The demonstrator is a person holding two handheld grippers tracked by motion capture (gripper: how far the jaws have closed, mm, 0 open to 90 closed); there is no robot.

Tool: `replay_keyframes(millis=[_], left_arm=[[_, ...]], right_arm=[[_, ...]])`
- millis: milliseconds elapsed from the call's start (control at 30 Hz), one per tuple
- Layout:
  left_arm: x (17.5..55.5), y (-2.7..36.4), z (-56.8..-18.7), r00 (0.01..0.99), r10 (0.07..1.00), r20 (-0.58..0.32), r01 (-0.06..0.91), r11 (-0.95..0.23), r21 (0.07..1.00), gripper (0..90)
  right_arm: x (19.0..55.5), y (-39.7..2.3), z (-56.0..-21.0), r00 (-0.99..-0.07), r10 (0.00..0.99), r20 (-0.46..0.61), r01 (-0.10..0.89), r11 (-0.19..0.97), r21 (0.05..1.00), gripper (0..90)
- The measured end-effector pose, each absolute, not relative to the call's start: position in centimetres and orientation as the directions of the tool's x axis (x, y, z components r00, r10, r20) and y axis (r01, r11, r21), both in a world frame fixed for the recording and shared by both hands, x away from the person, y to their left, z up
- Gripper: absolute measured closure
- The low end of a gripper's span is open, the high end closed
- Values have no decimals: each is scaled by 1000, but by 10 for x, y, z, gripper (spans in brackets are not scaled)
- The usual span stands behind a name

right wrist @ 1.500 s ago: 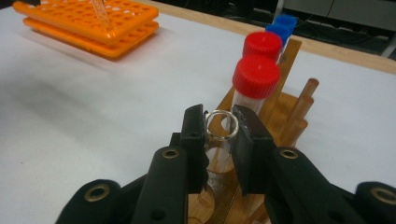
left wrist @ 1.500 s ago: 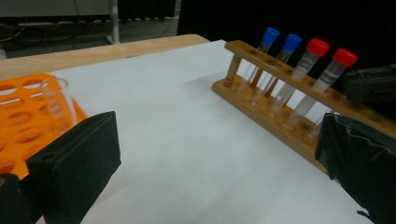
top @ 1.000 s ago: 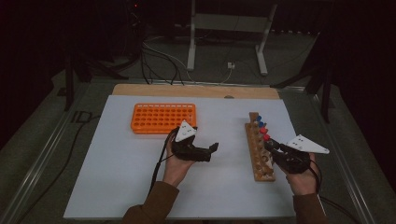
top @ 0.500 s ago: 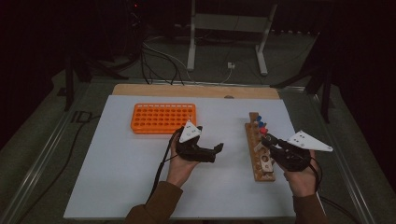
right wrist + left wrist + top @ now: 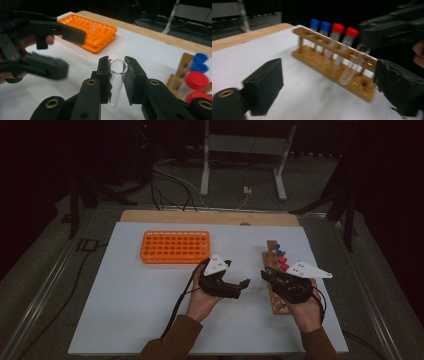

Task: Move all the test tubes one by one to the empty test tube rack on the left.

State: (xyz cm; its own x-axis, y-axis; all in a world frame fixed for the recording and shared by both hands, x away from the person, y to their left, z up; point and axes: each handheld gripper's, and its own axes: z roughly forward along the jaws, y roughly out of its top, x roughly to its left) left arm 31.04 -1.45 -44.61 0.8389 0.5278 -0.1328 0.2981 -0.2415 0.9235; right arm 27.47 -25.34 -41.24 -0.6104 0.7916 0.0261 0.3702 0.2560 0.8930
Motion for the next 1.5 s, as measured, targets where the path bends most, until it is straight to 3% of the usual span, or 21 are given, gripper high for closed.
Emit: replay_keyframes(millis=[233, 267, 300, 367, 433, 467, 600, 733, 1200, 1333, 1500], left_arm=[[304, -36, -450, 865, 497, -70, 262, -327, 908, 225], [303, -39, -450, 868, 492, -62, 256, -337, 906, 272], [303, -41, -451, 871, 489, -56, 250, -342, 906, 387], [302, -44, -452, 874, 483, -48, 242, -348, 906, 430], [301, -46, -453, 879, 475, -47, 237, -348, 907, 585], [301, -47, -454, 879, 475, -47, 237, -350, 906, 585], [301, -48, -455, 887, 458, -55, 237, -351, 906, 746], [301, -48, -455, 889, 454, -61, 240, -349, 906, 766], [313, -27, -449, 838, 543, -63, 276, -321, 906, 768], [317, -19, -446, 822, 565, -69, 283, -301, 911, 768], [320, -10, -443, 807, 584, -89, 295, -269, 917, 768]], right_arm=[[274, -242, -415, -635, 771, 36, 371, 265, 890, 757], [274, -241, -415, -639, 768, 36, 370, 266, 890, 757], [274, -239, -416, -646, 762, 44, 375, 266, 888, 757], [274, -238, -416, -646, 762, 46, 378, 267, 887, 757], [274, -236, -418, -651, 757, 51, 382, 268, 885, 757], [274, -236, -418, -652, 756, 53, 383, 268, 884, 757], [274, -235, -420, -655, 753, 58, 387, 268, 882, 758], [275, -237, -420, -656, 751, 74, 394, 257, 882, 739], [273, -264, -421, -592, 798, 114, 382, 154, 911, 140], [271, -269, -422, -577, 813, 74, 372, 180, 911, 29], [270, -275, -423, -580, 812, 72, 368, 182, 912, 0]])
